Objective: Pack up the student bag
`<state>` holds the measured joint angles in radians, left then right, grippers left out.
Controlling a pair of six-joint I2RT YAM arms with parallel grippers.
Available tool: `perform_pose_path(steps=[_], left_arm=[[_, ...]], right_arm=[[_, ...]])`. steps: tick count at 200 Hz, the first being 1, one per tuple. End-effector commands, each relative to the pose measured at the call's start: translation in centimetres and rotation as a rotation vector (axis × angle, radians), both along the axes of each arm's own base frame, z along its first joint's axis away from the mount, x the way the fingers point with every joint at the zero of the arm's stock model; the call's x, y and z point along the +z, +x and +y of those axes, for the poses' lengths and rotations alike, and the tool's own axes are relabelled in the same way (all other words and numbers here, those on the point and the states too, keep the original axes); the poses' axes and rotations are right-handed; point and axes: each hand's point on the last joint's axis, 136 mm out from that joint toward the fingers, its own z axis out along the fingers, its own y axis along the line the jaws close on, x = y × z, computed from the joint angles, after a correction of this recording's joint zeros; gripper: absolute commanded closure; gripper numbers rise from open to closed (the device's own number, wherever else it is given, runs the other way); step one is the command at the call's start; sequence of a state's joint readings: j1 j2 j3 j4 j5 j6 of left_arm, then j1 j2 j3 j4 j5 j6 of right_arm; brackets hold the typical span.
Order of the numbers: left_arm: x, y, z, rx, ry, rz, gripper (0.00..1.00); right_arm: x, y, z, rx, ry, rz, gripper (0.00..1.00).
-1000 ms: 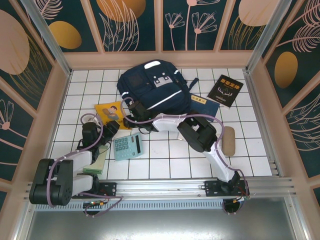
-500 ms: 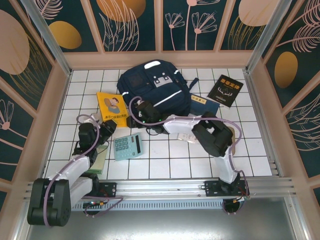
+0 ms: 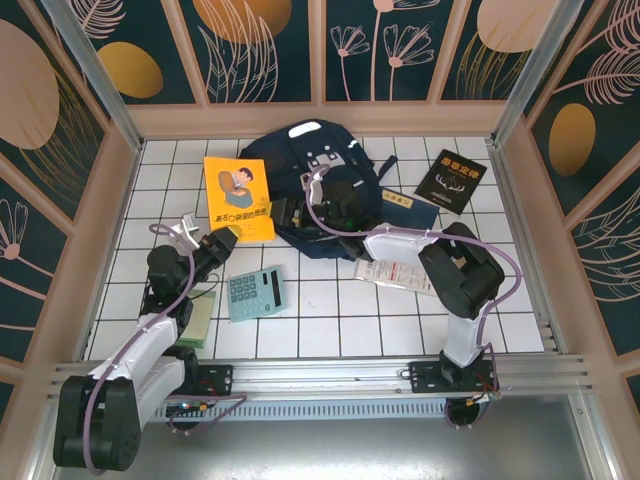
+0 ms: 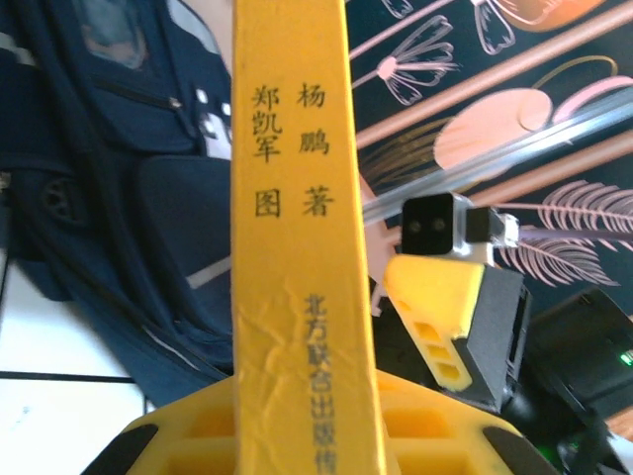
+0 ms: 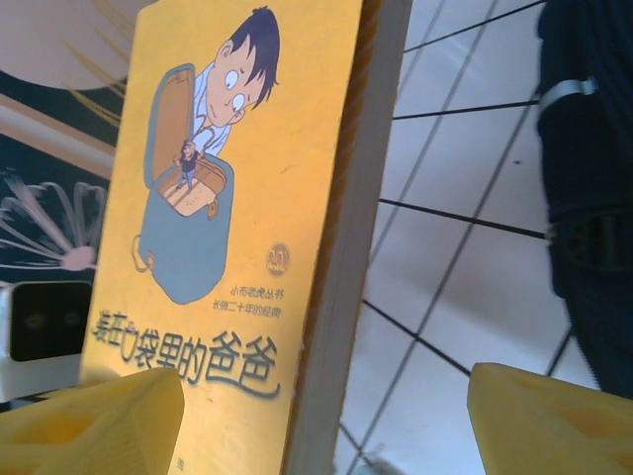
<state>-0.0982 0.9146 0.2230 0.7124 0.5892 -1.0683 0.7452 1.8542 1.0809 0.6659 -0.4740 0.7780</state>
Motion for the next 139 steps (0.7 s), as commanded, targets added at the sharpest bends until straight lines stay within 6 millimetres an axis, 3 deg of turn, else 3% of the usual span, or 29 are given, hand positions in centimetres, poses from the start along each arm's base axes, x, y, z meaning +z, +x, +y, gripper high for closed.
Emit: perform_pose_path(steps=[1, 51, 89, 111, 139], left_arm=[[5.7, -0.8, -2.0, -0.099, -0.028, -0.208, 1.00], [6.1, -1.3, -3.9, -0.171, -0.031, -0.223, 1.00], [5.7, -1.5, -4.4, -0.198, -0.028, -0.216, 1.00], [5.8, -1.6, -4.5, -0.207, -0.024, -0.220, 1.00], [5.6, -1.5, -4.6, -0.214, -0.014, -0.212, 1.00]], right_arm=[[3.0, -1.0, 0.8, 0.094, 0.146, -0.023, 0.24], [3.7, -1.5, 1.0, 0.140, 0.211, -0.009, 0.30], [4.4, -1.6, 0.1, 0.161, 0.280, -0.007, 0.44], [4.3, -1.6, -0.2, 0.163, 0.288, -0.008, 0.55], [4.4, -1.7, -0.3, 0.164, 0.286, -0.020, 0.87]])
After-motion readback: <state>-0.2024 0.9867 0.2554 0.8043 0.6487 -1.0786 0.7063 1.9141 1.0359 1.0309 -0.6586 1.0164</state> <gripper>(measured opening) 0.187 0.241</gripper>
